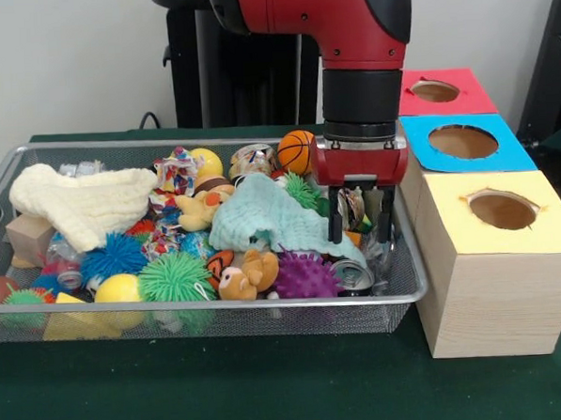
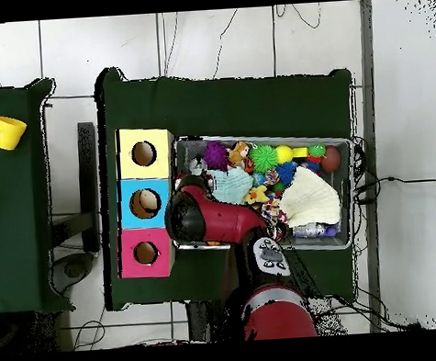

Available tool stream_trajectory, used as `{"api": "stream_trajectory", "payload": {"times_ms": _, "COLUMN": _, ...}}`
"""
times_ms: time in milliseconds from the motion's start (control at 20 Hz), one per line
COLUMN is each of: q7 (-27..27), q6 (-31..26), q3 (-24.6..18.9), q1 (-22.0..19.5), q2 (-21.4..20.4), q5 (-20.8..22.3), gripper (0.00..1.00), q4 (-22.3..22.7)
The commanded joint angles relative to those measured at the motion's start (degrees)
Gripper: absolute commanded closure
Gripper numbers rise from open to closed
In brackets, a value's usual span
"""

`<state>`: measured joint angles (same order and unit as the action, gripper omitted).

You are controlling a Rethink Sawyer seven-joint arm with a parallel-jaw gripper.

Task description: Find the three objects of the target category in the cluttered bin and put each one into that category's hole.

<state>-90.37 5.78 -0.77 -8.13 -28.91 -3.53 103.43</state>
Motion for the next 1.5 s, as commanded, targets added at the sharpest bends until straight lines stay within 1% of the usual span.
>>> {"api": "stream_trajectory", "payload": {"times_ms": 50, "q7": -17.2, "q6": 2.7, "q3": -6.0, "q1": 0.1, "q2": 0.6, "q5": -4.3, "gripper": 0.00, "q4": 1.5}}
{"api": "stream_trajectory", "payload": {"times_ms": 150, "q7": -17.2, "q6": 2.7, "q3": -6.1, "q1": 0.4, "q2": 0.7, "q5": -4.8, "gripper": 0.00, "q4": 1.4}}
{"api": "stream_trajectory", "payload": {"times_ms": 300, "q7": -17.4, "q6": 4.4, "q3": -6.3, "q1": 0.5, "q2": 1.6, "q5": -4.6, "gripper": 0.00, "q4": 1.8}}
{"api": "stream_trajectory", "payload": {"times_ms": 350, "q7": -17.1, "q6": 3.9, "q3": -6.0, "q1": 0.9, "q2": 1.6, "q5": -5.1, "gripper": 0.00, "q4": 1.3}}
{"api": "stream_trajectory", "payload": {"times_ms": 600, "q7": -17.1, "q6": 4.8, "q3": -4.9, "q1": 2.5, "q2": 2.8, "q5": -6.2, "gripper": 0.00, "q4": 0.3}}
{"api": "stream_trajectory", "payload": {"times_ms": 650, "q7": -17.0, "q6": 5.3, "q3": -3.7, "q1": 3.4, "q2": 3.5, "q5": -6.6, "gripper": 0.00, "q4": 0.2}}
{"api": "stream_trajectory", "payload": {"times_ms": 750, "q7": -17.4, "q6": 7.3, "q3": -3.7, "q1": 3.0, "q2": 5.3, "q5": -6.2, "gripper": 0.00, "q4": 0.7}}
{"api": "stream_trajectory", "payload": {"times_ms": 850, "q7": -16.6, "q6": 9.1, "q3": -1.7, "q1": 4.2, "q2": 7.1, "q5": -6.1, "gripper": 0.00, "q4": 0.7}}
{"api": "stream_trajectory", "payload": {"times_ms": 950, "q7": -17.6, "q6": 11.3, "q3": -1.8, "q1": 4.1, "q2": 9.6, "q5": -6.2, "gripper": 0.00, "q4": 1.6}}
{"api": "stream_trajectory", "payload": {"times_ms": 1050, "q7": -17.3, "q6": 13.6, "q3": -1.4, "q1": 4.4, "q2": 11.1, "q5": -5.8, "gripper": 0.00, "q4": 1.5}}
{"api": "stream_trajectory", "payload": {"times_ms": 1200, "q7": -16.6, "q6": 13.6, "q3": -0.1, "q1": 5.5, "q2": 11.9, "q5": -6.7, "gripper": 0.00, "q4": 1.3}}
{"api": "stream_trajectory", "payload": {"times_ms": 1350, "q7": -16.0, "q6": 12.4, "q3": 0.0, "q1": 5.6, "q2": 12.2, "q5": -7.4, "gripper": 0.00, "q4": 1.3}}
{"api": "stream_trajectory", "payload": {"times_ms": 1500, "q7": -14.8, "q6": 10.6, "q3": 1.1, "q1": 6.7, "q2": 12.3, "q5": -8.4, "gripper": 0.00, "q4": 1.5}}
